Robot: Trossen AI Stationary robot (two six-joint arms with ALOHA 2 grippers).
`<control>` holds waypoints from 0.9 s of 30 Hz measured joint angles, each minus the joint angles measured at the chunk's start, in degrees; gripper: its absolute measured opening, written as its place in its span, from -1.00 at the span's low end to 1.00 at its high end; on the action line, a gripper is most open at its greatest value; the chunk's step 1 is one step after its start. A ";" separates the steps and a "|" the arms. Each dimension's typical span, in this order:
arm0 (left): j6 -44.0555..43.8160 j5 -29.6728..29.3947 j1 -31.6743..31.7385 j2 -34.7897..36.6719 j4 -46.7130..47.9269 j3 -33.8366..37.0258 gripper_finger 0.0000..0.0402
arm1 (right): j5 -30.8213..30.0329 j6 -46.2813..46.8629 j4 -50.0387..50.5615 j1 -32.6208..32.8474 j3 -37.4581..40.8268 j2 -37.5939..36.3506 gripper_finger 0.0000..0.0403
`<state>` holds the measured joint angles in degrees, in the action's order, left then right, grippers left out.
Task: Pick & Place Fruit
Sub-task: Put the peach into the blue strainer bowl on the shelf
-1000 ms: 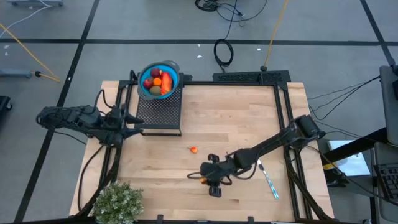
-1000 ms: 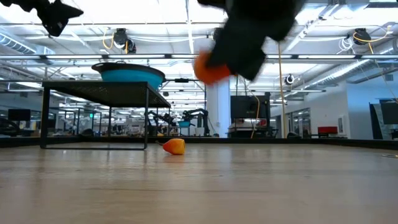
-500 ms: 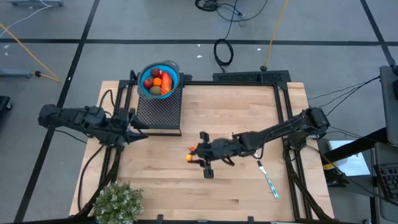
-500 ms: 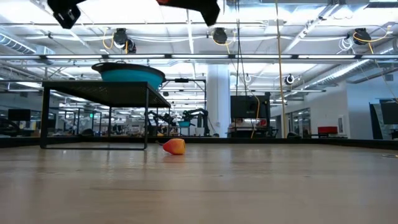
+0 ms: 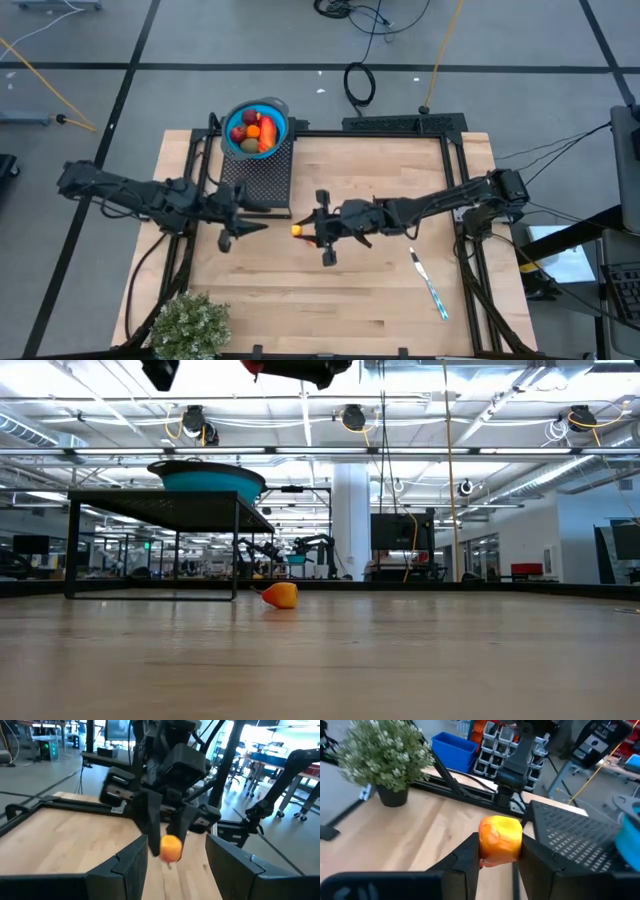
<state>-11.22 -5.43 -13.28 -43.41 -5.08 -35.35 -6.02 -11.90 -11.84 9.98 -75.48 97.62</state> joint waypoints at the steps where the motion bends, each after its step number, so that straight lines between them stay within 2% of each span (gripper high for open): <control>1: -0.12 0.00 0.00 -1.00 -1.07 0.00 0.00 | 0.00 -0.96 0.02 -0.26 0.00 0.02 -0.47; 9: -6.62 -0.48 0.00 -6.92 -2.86 0.00 0.00 | 0.03 -8.11 -2.96 -0.96 0.00 -0.19 -0.48; 17: -15.31 -0.59 0.12 -9.36 -3.97 0.00 0.00 | -0.12 -14.44 -4.17 -0.96 0.00 -3.22 -0.49; 27: -28.45 -0.48 0.77 -14.14 -13.88 0.00 0.00 | -3.40 -24.73 -4.09 -0.60 0.00 -4.11 -0.49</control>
<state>-39.67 -5.91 -12.51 -57.55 -18.96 -35.35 -9.42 -36.63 -15.93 9.38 -75.48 93.51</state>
